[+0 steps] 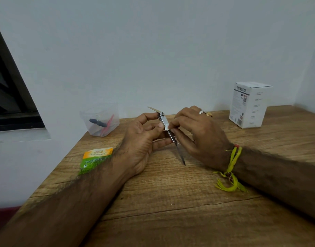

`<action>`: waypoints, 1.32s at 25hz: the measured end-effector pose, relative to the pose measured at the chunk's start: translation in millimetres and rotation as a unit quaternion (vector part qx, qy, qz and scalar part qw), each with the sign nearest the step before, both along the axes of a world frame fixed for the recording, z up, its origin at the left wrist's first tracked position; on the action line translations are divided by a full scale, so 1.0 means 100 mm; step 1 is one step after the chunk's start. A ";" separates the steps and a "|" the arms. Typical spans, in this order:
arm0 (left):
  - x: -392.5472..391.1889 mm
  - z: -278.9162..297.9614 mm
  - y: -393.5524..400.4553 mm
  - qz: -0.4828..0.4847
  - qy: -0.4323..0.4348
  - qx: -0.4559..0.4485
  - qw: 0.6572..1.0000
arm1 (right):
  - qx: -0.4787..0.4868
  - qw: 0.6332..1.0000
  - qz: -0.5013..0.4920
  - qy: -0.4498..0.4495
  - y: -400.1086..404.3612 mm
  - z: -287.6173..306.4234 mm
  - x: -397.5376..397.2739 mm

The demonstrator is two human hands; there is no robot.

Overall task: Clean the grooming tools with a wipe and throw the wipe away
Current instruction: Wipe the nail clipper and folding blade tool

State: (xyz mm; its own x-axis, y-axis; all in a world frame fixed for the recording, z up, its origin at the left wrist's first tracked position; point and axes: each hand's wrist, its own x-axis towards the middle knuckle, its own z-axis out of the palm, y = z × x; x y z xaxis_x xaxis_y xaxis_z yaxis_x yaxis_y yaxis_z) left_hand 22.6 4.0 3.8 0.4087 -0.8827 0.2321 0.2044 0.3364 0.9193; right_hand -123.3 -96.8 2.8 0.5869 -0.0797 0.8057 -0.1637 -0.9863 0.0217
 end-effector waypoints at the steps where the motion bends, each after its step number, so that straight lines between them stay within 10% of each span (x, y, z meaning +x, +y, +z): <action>1: 0.01 0.00 0.00 0.001 0.002 0.001 1.000 | -0.001 1.000 -0.002 0.001 0.02 0.00 0.01; 33: 0.04 0.00 -0.03 0.007 -0.011 0.025 1.000 | -0.024 0.998 0.010 0.064 0.02 -0.02 -0.12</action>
